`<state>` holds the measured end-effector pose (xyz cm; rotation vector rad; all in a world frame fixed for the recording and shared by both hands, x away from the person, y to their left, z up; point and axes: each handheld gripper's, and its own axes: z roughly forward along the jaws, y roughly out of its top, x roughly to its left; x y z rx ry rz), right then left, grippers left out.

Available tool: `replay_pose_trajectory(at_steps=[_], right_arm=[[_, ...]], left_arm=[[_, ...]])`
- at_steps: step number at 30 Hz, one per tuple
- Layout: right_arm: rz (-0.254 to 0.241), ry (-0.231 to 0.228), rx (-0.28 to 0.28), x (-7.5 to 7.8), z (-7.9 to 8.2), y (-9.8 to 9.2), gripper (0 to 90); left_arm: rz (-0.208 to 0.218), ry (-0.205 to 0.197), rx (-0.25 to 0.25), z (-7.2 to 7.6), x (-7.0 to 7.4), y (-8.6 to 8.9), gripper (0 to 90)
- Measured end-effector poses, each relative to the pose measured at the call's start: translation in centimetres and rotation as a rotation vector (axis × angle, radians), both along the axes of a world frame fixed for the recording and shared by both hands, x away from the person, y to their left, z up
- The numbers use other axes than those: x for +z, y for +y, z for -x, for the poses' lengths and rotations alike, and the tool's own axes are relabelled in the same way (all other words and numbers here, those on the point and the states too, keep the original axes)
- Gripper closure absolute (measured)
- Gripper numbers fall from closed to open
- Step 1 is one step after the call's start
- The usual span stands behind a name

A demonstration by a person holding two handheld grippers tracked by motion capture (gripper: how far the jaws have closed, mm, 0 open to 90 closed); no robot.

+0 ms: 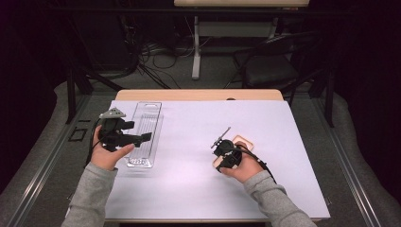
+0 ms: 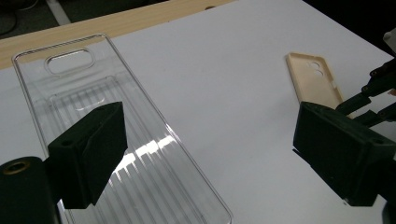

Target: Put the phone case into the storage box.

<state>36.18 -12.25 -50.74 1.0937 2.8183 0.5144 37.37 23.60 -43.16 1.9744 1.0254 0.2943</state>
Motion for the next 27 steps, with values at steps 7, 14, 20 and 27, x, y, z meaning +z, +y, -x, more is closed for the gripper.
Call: replay_pose_trajectory(at_steps=[7,14,20,27], right_arm=[[-0.002,0.042,-0.060,-0.20,-0.17,-0.09,67.5],[0.027,0.056,-0.048,-0.65,-0.09,0.16,73.1],[0.040,0.066,-0.047,-0.80,-0.05,0.26,76.1],[0.051,0.069,-0.044,-0.99,-0.02,0.27,78.1]], left_arm=[[0.001,0.002,0.002,-0.06,-0.06,0.04,10.1],[0.000,0.006,0.003,-0.11,-0.13,0.02,10.2],[-0.001,0.007,0.003,-0.14,-0.18,0.01,10.2],[-0.001,0.007,0.006,-0.17,-0.25,-0.03,10.2]])
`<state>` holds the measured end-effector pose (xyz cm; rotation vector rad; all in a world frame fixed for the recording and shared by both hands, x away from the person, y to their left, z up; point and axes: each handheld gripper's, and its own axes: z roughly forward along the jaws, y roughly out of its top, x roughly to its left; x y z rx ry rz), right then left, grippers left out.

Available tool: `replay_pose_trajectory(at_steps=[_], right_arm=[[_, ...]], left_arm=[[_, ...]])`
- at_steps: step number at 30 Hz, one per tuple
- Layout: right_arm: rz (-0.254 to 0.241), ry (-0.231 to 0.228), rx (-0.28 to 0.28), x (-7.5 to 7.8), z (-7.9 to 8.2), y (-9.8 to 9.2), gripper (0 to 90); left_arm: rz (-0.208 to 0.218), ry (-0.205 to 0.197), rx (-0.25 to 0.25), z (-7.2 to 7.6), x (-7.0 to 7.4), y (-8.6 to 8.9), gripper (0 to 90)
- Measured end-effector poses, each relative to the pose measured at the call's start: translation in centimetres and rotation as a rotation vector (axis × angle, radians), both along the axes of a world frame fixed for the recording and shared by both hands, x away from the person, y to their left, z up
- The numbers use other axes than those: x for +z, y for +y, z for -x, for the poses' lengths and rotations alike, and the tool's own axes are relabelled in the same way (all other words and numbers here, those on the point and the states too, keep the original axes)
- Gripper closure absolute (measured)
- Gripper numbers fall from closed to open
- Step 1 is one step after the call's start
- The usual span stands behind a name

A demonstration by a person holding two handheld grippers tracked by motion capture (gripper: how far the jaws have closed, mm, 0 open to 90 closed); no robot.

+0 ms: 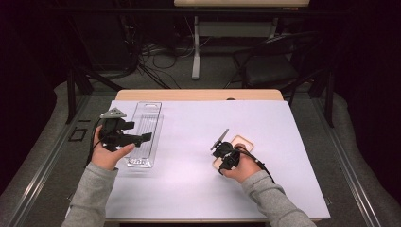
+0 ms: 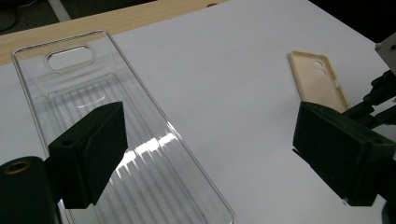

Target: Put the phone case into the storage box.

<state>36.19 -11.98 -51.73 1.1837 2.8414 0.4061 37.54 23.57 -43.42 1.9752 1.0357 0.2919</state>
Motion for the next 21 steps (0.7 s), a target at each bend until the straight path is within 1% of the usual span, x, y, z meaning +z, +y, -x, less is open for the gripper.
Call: replay_pose_trajectory(at_steps=[4,5,6,12,15,16,17,21], right_arm=[[0.015,0.013,-0.001,-0.09,0.00,0.03,78.9],[0.019,0.012,0.010,-0.22,-0.03,-0.01,79.8],[0.020,0.019,0.005,-0.25,0.01,0.01,80.2],[0.033,0.025,0.010,-0.44,0.03,-0.02,81.8],[0.066,0.042,0.028,-0.39,-0.03,-0.04,83.3],[0.066,0.042,0.028,-0.39,-0.03,-0.04,83.3],[0.055,0.029,0.020,-0.64,0.06,0.01,84.5],[0.061,0.026,0.020,-0.70,0.06,0.01,86.4]], left_arm=[[-0.001,0.001,0.000,-0.01,-0.03,-0.01,10.2],[-0.002,0.004,0.001,-0.03,-0.02,0.03,10.3],[-0.002,0.004,0.001,-0.03,-0.02,0.03,10.3],[0.000,0.007,0.003,-0.09,-0.06,0.09,10.4],[-0.001,0.007,0.003,-0.10,-0.09,0.07,10.4],[-0.001,0.007,0.003,-0.10,-0.09,0.07,10.4],[-0.001,0.006,0.004,-0.10,-0.11,0.04,10.4],[-0.001,0.008,0.003,-0.10,-0.09,0.08,10.4]])
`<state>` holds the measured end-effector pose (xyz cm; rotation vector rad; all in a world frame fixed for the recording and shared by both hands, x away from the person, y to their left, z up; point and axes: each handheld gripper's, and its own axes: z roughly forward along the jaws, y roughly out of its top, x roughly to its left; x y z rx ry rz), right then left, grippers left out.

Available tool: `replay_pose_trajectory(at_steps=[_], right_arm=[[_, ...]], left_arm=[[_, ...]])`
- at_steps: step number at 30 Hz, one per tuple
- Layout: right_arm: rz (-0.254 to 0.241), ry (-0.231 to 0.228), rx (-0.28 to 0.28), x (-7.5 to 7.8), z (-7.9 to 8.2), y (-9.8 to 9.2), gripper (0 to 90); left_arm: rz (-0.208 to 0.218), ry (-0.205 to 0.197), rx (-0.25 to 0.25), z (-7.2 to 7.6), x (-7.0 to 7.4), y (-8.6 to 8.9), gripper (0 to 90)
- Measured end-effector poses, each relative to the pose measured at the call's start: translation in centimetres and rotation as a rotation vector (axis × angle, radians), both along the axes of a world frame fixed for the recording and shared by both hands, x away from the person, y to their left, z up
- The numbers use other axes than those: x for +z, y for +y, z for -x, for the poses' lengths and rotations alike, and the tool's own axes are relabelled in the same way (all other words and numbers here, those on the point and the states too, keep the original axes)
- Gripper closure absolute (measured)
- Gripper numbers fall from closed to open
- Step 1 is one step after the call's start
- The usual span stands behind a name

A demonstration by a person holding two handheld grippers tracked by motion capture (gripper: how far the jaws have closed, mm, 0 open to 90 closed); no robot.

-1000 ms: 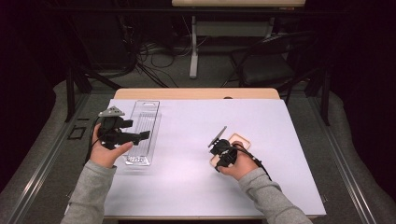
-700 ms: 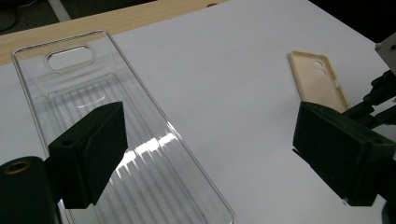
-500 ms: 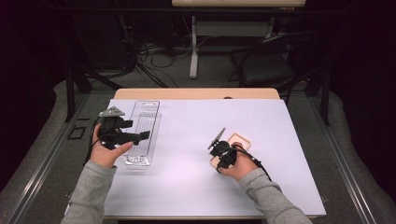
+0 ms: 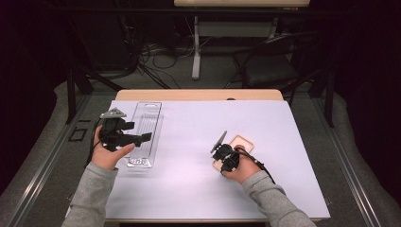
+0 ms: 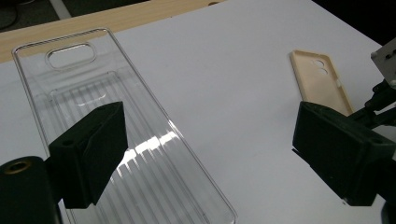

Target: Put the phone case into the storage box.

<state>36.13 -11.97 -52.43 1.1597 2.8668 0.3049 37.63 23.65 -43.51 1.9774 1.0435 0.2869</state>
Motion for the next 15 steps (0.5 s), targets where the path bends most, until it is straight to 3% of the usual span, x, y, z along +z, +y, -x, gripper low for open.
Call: replay_pose_trajectory(at_steps=[15], right_arm=[[-0.016,0.011,0.019,-0.13,-0.15,-0.23,88.0]], left_arm=[[0.010,-0.009,0.011,0.01,0.11,0.32,11.6]])
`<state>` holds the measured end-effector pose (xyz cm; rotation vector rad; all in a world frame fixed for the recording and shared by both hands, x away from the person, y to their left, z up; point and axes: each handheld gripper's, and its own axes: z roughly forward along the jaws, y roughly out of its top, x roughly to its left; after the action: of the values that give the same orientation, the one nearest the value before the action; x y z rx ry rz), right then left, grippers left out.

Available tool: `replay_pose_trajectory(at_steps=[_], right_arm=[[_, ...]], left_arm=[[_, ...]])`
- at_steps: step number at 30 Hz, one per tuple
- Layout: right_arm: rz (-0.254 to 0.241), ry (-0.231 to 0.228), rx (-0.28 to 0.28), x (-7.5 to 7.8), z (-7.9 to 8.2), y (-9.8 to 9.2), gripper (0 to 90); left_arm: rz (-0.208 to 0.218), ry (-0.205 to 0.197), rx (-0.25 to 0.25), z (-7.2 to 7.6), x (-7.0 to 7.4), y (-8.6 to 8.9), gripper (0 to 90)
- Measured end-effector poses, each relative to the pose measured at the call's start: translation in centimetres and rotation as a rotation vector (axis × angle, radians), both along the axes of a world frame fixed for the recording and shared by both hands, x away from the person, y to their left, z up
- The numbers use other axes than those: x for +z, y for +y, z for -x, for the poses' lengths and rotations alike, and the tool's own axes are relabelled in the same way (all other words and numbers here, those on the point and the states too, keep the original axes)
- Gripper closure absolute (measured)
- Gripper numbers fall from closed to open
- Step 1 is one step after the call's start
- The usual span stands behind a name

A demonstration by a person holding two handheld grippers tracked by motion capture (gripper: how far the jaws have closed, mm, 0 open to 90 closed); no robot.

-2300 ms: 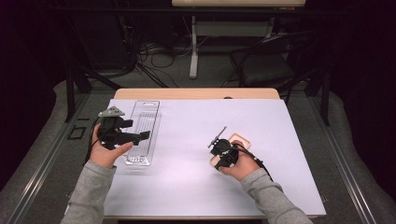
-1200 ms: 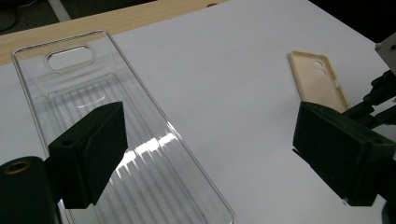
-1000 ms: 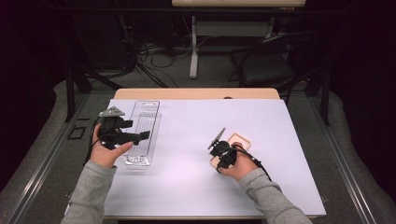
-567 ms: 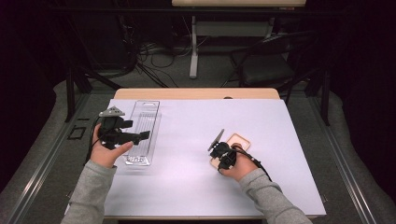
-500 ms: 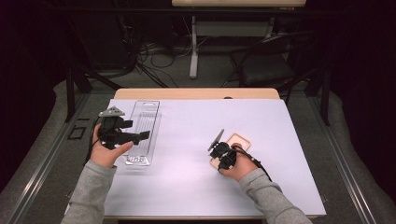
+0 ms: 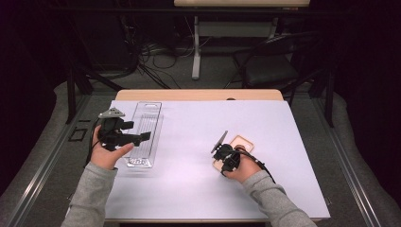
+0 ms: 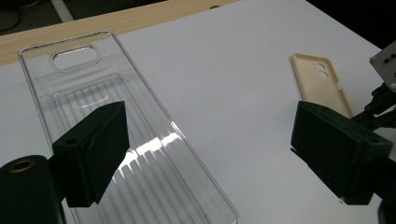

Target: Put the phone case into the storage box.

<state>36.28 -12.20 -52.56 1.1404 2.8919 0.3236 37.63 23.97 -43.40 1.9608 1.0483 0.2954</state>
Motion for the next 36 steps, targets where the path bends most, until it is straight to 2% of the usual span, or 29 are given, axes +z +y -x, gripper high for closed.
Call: replay_pose_trajectory(at_steps=[10,27,32,36], right_arm=[[0.004,-0.012,0.027,-0.03,0.02,-0.02,88.3],[0.010,-0.010,0.032,0.06,0.12,0.03,88.5],[0.008,-0.027,0.039,0.07,0.23,0.03,88.5],[-0.019,-0.047,0.027,0.71,0.47,-0.10,88.6]], left_arm=[[0.000,0.000,0.000,-0.01,0.00,0.03,11.6],[0.000,0.001,0.004,-0.01,-0.01,0.06,11.7],[-0.001,0.001,0.001,-0.03,0.01,0.11,11.7],[0.000,-0.002,0.005,-0.04,-0.01,0.18,11.7]])
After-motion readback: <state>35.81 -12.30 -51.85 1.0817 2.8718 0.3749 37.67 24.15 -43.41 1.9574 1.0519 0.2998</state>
